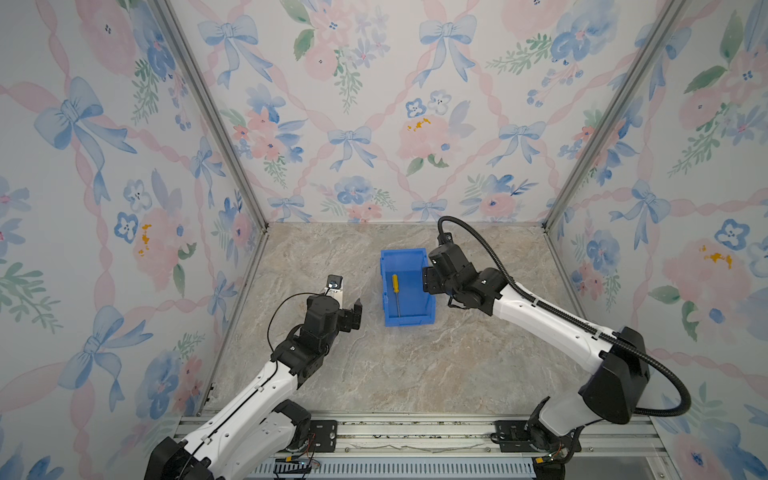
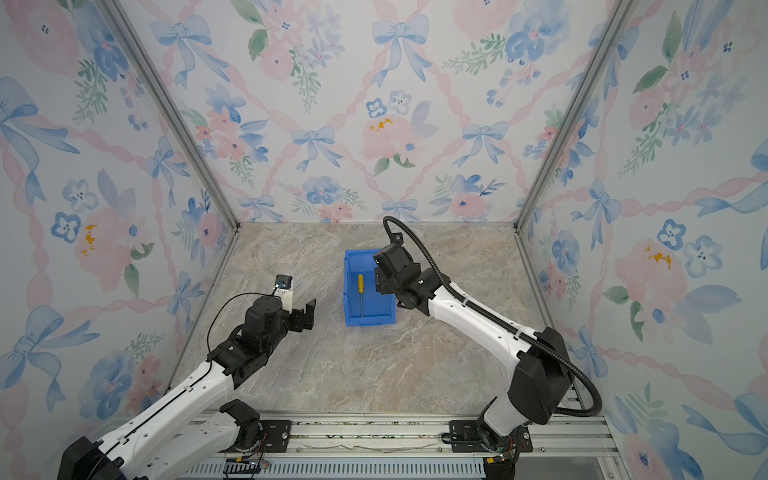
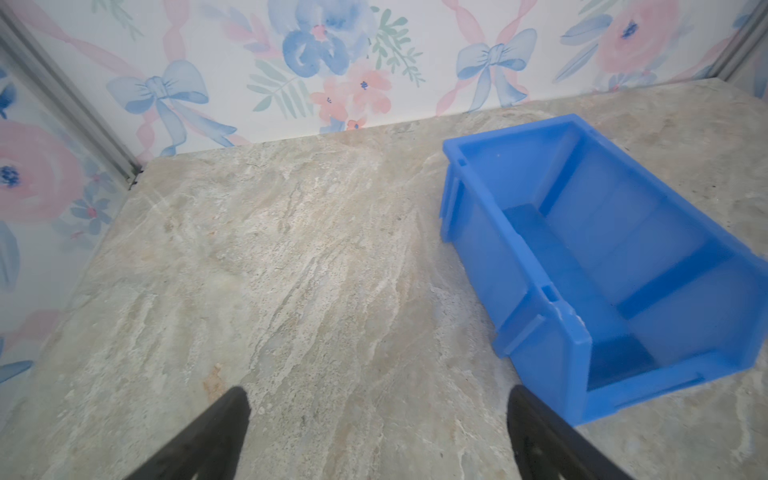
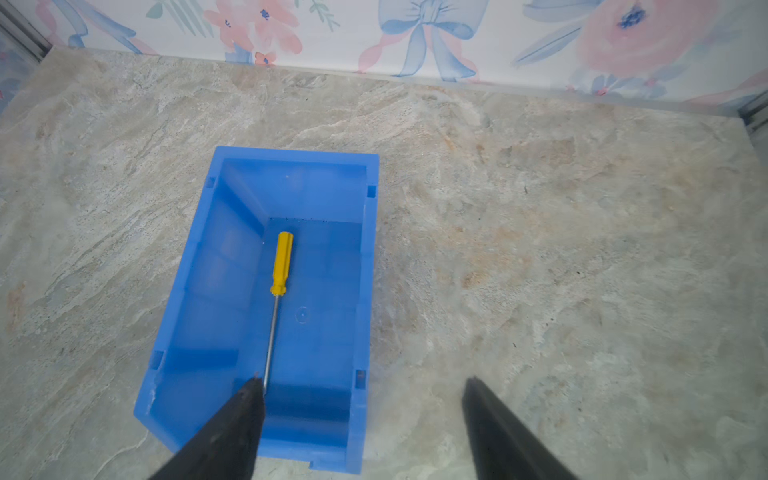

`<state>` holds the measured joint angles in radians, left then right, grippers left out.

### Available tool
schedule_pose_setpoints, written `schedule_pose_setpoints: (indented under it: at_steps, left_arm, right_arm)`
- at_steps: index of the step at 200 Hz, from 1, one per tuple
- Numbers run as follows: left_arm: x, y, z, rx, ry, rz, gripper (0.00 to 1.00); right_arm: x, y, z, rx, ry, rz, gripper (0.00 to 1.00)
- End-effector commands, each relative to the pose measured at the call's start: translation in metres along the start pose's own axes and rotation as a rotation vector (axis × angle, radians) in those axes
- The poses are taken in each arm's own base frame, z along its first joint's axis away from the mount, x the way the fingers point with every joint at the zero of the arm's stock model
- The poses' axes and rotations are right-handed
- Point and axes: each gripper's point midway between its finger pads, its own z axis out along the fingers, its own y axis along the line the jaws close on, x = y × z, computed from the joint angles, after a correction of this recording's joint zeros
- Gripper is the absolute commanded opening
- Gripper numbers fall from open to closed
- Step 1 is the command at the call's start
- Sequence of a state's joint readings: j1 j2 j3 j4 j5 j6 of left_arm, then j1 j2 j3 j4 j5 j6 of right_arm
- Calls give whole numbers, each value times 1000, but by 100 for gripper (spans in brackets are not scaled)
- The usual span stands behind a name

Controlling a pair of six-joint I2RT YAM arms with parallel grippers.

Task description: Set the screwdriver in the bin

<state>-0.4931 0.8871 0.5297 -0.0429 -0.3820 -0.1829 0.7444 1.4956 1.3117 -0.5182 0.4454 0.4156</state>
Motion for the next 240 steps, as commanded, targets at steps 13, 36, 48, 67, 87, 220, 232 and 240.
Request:
schedule_pose_setpoints:
  at_steps: [13, 36, 48, 67, 87, 220, 232, 240]
  left_arm:
    - [15, 34, 12, -181, 29, -71, 97]
    - [15, 29, 18, -129, 21, -28, 98]
    - [16, 30, 19, -132, -4, -10, 98]
    - [20, 33, 18, -143, -48, 21, 98]
    - [22, 40, 12, -159, -101, 25, 97]
    - [46, 87, 47, -243, -154, -40, 97]
    - [43, 91, 53, -247, -169, -54, 97]
    - [41, 93, 57, -245, -173, -61, 97]
  right_arm:
    - [10, -57, -20, 89, -29, -14, 94]
    - [23, -93, -26, 134, -22, 20, 97]
    - [32, -111, -29, 153, -27, 42, 97]
    - [41, -138, -38, 191, -67, 79, 97]
    - [53, -173, -49, 251, -121, 147, 97]
    - [121, -256, 30, 393, -191, 182, 97]
    - [119, -258, 38, 394, -204, 193, 97]
    - [115, -259, 43, 393, -219, 204, 97]
